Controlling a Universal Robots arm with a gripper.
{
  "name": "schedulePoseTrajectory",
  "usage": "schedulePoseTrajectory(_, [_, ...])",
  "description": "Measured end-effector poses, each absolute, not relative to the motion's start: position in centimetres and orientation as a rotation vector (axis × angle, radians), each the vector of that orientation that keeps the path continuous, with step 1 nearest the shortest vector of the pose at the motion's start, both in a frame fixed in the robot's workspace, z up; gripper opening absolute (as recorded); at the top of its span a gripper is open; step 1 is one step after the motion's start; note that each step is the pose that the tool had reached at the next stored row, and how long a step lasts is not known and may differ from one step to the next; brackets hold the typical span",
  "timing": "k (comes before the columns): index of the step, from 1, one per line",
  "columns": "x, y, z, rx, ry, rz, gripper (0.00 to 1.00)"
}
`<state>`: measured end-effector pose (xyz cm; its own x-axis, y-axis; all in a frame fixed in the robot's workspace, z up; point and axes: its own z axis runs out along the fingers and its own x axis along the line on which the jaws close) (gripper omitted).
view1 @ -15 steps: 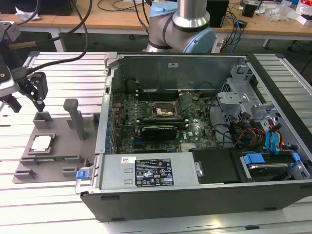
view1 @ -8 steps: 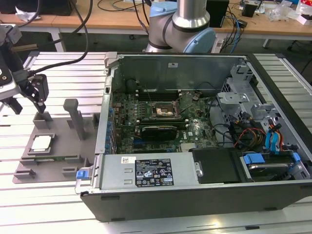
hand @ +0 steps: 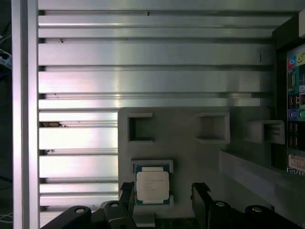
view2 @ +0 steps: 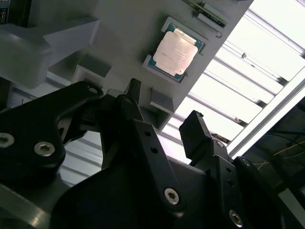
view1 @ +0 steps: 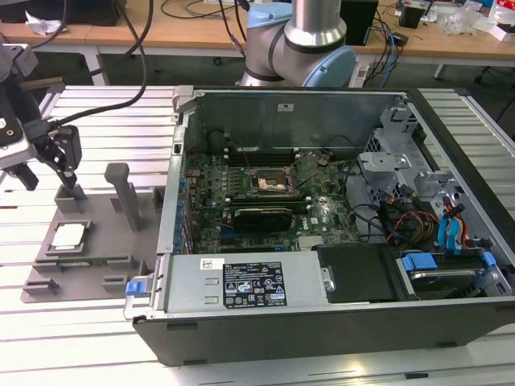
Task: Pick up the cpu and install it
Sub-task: 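Pick up the cpu and move it towards the insertion slot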
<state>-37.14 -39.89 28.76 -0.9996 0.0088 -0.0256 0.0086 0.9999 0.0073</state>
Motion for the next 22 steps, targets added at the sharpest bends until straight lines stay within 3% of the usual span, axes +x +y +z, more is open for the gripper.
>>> schedulePoseTrajectory(22, [-37.1, -39.9, 25.8, 0.014, 3.116, 0.011, 0.60])
